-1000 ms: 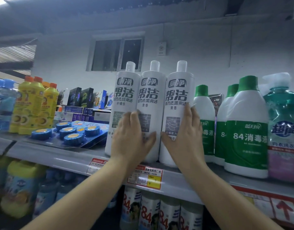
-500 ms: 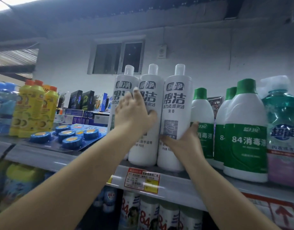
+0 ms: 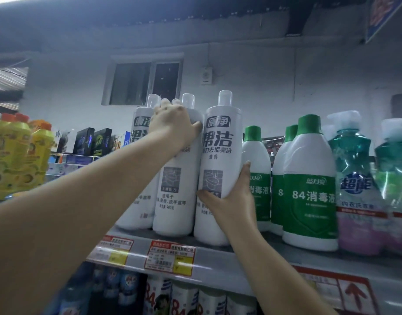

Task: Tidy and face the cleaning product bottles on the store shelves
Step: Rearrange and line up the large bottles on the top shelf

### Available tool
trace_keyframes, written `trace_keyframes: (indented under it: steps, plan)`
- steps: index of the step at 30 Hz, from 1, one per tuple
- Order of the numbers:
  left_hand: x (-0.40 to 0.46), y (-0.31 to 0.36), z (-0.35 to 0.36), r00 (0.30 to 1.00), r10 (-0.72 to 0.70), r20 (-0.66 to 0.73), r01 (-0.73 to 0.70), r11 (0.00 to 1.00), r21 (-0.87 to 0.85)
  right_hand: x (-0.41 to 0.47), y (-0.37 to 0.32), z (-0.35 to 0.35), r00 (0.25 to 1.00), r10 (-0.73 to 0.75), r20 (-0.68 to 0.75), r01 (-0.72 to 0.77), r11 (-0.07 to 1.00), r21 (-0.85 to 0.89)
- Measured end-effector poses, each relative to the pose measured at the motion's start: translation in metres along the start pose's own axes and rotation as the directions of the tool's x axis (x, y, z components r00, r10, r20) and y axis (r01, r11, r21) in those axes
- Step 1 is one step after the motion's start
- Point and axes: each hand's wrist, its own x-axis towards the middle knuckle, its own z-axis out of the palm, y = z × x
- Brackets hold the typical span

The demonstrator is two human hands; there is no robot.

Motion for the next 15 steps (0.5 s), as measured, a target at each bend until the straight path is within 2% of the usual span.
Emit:
trace_keyframes:
  steps: [9, 13, 15]
  plan:
    - [0.026, -0.006, -0.001, 0.999, 0.033, -0.037, -0.03, 0.997, 0.078, -0.002, -0.003, -0.005, 0.998, 0.054, 0.026, -0.055, 0.998, 0.034]
    - [0.031, -0.006, -0.003, 1.0, -0.028, 0.007, 0.027, 0.992, 0.123, -0.002, -0.003, -0.006, 0.998, 0.061, 0.029, -0.062, 0.998, 0.022]
    - [0.032, -0.006, -0.003, 0.998, -0.034, 0.059, 0.03, 0.998, 0.06, -0.003, -0.004, -0.007, 0.998, 0.063, 0.024, -0.063, 0.998, 0.011]
